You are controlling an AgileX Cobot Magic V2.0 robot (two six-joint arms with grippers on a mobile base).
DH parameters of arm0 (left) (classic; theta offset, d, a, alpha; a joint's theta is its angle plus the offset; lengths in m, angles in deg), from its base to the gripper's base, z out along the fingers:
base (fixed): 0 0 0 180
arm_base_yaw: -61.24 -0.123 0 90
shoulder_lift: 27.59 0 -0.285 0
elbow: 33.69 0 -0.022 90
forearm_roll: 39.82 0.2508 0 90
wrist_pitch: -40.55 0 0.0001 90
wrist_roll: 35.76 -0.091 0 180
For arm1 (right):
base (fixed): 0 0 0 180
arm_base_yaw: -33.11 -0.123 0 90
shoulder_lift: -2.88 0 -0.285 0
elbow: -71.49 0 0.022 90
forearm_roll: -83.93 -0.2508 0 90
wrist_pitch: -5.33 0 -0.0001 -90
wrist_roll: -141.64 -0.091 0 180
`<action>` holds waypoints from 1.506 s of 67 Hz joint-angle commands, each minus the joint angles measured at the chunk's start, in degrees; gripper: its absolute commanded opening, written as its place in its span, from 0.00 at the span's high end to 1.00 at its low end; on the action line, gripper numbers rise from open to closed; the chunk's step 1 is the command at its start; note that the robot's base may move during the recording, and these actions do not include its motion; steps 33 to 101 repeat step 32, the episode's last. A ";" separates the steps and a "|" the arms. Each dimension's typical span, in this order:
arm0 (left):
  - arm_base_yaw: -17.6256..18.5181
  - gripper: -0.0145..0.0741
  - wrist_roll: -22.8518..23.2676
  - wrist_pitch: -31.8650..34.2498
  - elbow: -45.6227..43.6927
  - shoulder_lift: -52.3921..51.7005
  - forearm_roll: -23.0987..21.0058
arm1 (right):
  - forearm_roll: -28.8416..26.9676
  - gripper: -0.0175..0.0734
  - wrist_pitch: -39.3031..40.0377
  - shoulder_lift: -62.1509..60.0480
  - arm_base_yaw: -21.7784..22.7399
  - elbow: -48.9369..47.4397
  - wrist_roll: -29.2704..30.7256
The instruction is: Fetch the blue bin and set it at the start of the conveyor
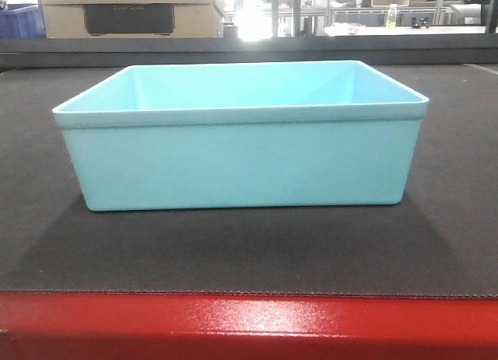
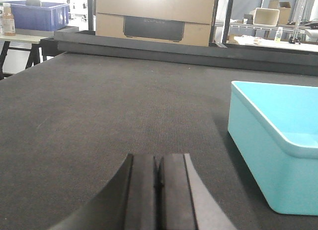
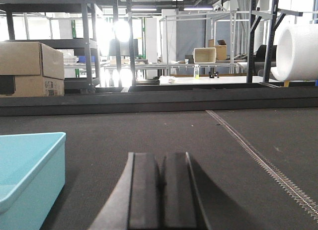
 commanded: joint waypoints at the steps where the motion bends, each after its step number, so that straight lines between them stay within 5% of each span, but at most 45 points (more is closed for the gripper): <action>1: -0.24 0.96 -0.16 0.97 -0.15 -0.31 -0.20 | 0.07 0.99 1.73 -0.13 0.37 -0.13 0.54; 101: -0.24 0.96 -0.16 0.97 -0.15 -0.31 -0.20 | 0.07 0.99 1.73 -0.13 0.37 -0.13 0.54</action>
